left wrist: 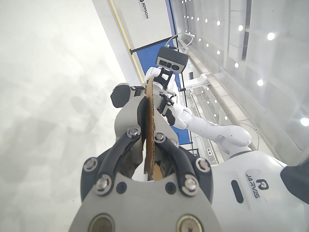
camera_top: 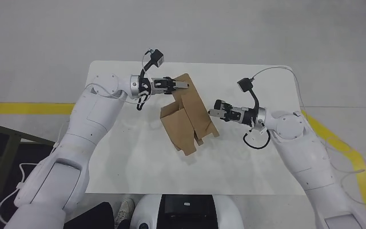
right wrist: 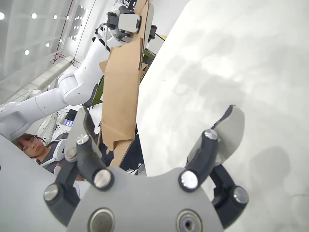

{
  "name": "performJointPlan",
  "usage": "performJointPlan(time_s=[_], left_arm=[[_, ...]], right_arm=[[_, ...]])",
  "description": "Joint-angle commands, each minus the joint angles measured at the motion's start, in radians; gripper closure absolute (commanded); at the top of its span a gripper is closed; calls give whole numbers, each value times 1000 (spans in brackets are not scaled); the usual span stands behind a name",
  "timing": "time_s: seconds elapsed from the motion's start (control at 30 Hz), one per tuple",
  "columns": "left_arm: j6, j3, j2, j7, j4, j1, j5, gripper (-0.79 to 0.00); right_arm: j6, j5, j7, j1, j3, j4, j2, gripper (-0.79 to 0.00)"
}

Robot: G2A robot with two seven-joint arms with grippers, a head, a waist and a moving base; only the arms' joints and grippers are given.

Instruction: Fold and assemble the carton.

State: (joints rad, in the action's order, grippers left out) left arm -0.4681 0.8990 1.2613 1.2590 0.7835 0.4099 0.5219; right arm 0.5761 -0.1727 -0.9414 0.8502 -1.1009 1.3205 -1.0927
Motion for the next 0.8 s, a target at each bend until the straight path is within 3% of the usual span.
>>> performJointPlan(time_s=[0.0, 0.2, 0.4, 0.77], left_arm=[[0, 0, 0, 0, 0, 0, 0, 0], [7, -2, 0, -10, 8, 8, -5, 0], [49, -1, -4, -35, 67, 44, -34, 0], [10, -32, 16, 64, 61, 38, -9, 0]], right_arm=[[0, 0, 0, 0, 0, 0, 0, -785], [-11, 9, 2, 6, 3, 6, 0, -785], [-88, -100, -134, -26, 40, -11, -5, -785], [-73, -235, -289, -148, 134, -134, -41, -785]])
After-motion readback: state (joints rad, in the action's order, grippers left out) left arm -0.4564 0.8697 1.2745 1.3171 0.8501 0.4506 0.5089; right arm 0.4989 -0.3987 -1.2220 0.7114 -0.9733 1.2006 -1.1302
